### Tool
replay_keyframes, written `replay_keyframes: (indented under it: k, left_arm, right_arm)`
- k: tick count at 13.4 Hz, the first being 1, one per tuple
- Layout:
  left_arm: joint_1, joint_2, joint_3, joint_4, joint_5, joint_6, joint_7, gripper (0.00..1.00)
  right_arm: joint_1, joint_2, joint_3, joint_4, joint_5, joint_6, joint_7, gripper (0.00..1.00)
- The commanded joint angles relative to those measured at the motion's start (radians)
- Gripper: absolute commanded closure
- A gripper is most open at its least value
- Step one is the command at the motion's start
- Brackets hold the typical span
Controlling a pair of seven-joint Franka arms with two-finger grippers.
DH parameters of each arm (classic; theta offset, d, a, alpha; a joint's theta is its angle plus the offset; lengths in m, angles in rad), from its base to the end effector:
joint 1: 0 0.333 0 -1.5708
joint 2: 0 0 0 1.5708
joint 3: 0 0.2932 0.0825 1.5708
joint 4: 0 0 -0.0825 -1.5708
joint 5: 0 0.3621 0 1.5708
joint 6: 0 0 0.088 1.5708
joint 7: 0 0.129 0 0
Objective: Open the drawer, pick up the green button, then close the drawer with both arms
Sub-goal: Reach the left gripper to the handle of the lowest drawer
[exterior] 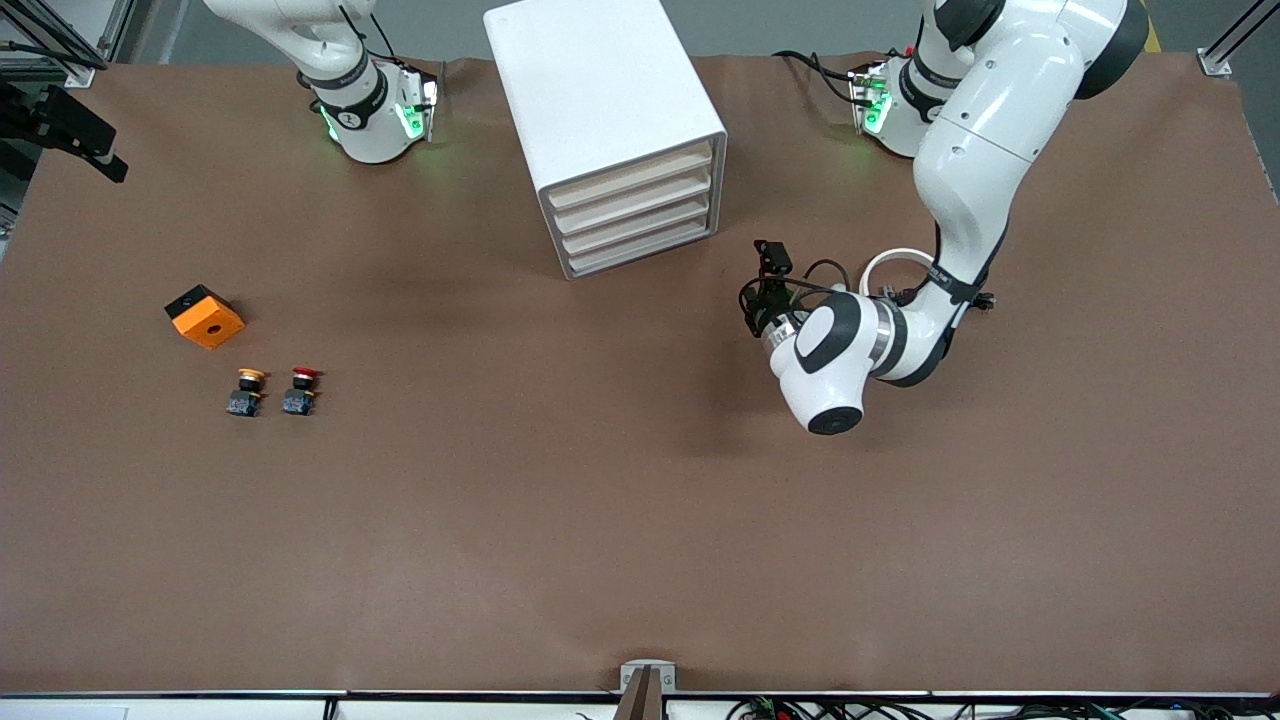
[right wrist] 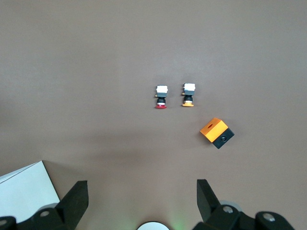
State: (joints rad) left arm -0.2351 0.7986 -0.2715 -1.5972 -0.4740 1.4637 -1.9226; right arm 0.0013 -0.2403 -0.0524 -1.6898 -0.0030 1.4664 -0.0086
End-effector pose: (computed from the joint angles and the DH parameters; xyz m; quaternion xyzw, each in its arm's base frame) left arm 0.4486 -0.3123 0.1569 -0.5947 -0.6044 0.4478 0.2836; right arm 0.4493 -0.0265 0.6355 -0.9997 0.0207 -0.0084 0.0045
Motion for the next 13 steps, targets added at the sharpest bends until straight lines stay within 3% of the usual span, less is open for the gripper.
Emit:
replay_keyframes:
  k: [1, 13]
  left_arm:
    - [0.002, 0.025, -0.003, 0.022, -0.055, -0.023, -0.042, 0.0]
    - [-0.041, 0.057, -0.005, 0.028, -0.245, -0.02, -0.087, 0.0]
  right_arm:
    - [0.005, -0.013, -0.003, -0.005, -0.009, -0.006, -0.005, 0.0]
    - [-0.006, 0.018, -0.01, 0.019, 0.001, -0.006, -0.001, 0.0]
